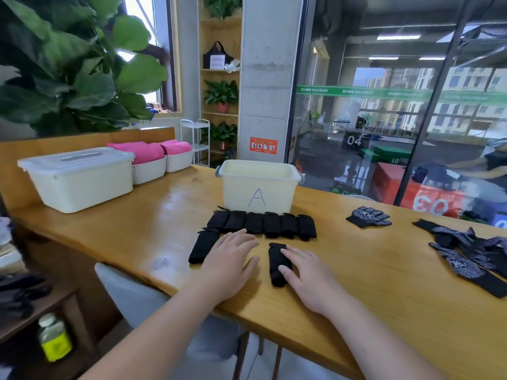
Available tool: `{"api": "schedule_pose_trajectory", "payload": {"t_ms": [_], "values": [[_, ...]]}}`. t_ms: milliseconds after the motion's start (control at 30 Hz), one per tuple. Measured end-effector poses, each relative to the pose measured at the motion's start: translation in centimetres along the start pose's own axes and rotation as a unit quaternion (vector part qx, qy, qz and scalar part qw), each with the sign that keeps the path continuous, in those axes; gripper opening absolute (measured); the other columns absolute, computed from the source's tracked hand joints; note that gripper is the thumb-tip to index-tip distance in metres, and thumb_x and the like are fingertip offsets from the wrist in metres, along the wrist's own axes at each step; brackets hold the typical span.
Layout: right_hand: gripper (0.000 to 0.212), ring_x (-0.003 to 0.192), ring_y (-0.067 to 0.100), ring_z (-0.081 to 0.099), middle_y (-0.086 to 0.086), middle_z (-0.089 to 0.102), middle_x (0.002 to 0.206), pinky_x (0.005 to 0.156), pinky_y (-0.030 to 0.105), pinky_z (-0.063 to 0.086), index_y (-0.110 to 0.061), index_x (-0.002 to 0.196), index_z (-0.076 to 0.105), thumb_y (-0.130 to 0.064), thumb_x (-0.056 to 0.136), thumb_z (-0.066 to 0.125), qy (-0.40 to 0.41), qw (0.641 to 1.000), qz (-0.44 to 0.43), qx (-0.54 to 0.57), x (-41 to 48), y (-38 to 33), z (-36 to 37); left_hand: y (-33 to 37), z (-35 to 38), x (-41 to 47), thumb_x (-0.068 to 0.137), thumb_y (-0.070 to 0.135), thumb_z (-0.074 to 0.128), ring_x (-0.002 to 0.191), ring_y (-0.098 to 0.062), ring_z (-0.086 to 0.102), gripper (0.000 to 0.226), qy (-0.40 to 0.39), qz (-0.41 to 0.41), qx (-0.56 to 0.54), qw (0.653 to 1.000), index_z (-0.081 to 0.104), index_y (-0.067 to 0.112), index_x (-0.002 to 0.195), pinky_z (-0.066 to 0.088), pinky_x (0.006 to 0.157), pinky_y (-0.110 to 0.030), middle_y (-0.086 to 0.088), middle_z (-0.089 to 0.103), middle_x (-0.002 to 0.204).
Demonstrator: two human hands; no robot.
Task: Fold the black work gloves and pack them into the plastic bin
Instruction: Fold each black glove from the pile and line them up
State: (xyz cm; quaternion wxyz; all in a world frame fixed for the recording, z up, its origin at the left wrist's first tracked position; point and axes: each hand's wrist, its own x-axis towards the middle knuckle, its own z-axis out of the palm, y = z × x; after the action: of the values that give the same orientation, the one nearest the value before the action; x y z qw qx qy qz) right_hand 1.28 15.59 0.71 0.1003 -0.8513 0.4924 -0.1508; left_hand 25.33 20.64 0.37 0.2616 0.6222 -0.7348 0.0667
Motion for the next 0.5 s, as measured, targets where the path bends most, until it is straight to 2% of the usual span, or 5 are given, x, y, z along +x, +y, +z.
{"api": "schedule_pose_trajectory", "payload": {"t_ms": [100, 233, 367, 500], "values": [[0.061, 0.16, 0.015, 0.02, -0.017, 0.027, 0.172, 0.129, 0.039, 0.023, -0.036, 0.165, 0.032, -0.061, 0.11, 0.033, 0.0, 1.0, -0.006, -0.004, 1.0, -2.5, 0.7, -2.2, -0.8, -0.5, 0.108, 0.046, 0.044, 0.152, -0.013, 0.039, 0.044, 0.046, -0.03, 0.009, 0.998, 0.065, 0.027, 0.142, 0.029, 0.128, -0.041, 0.012, 0.056, 0.153], [0.06, 0.159, 0.016, 0.022, -0.016, 0.028, 0.172, 0.128, 0.041, 0.025, -0.036, 0.165, 0.032, -0.059, 0.11, 0.034, -0.003, 1.0, -0.016, -0.005, 2.3, -5.8, 1.6, -4.5, -1.4, -0.8, 0.108, 0.035, 0.047, 0.141, -0.019, 0.051, 0.039, 0.067, -0.104, 0.012, 0.992, 0.067, 0.022, 0.139, 0.034, 0.122, -0.039, 0.007, 0.061, 0.147], [0.06, 0.156, 0.015, 0.026, -0.016, 0.029, 0.171, 0.126, 0.041, 0.028, -0.035, 0.165, 0.033, -0.06, 0.11, 0.034, 0.0, 1.0, -0.03, -0.004, 3.7, -8.1, 3.0, -5.9, -1.2, -1.1, 0.111, 0.033, 0.045, 0.14, -0.017, 0.049, 0.04, 0.041, -0.139, 0.001, 0.99, 0.064, 0.022, 0.144, 0.032, 0.122, -0.036, 0.007, 0.058, 0.15], [0.06, 0.155, 0.015, 0.029, -0.015, 0.032, 0.17, 0.125, 0.041, 0.03, -0.034, 0.164, 0.035, -0.059, 0.11, 0.033, 0.008, 1.0, -0.027, -0.01, 5.3, -9.7, 4.3, -6.2, -1.1, -1.0, 0.111, 0.029, 0.041, 0.138, -0.015, 0.049, 0.041, 0.048, -0.146, -0.028, 0.988, 0.064, 0.02, 0.143, 0.033, 0.121, -0.034, 0.007, 0.058, 0.15]]}}
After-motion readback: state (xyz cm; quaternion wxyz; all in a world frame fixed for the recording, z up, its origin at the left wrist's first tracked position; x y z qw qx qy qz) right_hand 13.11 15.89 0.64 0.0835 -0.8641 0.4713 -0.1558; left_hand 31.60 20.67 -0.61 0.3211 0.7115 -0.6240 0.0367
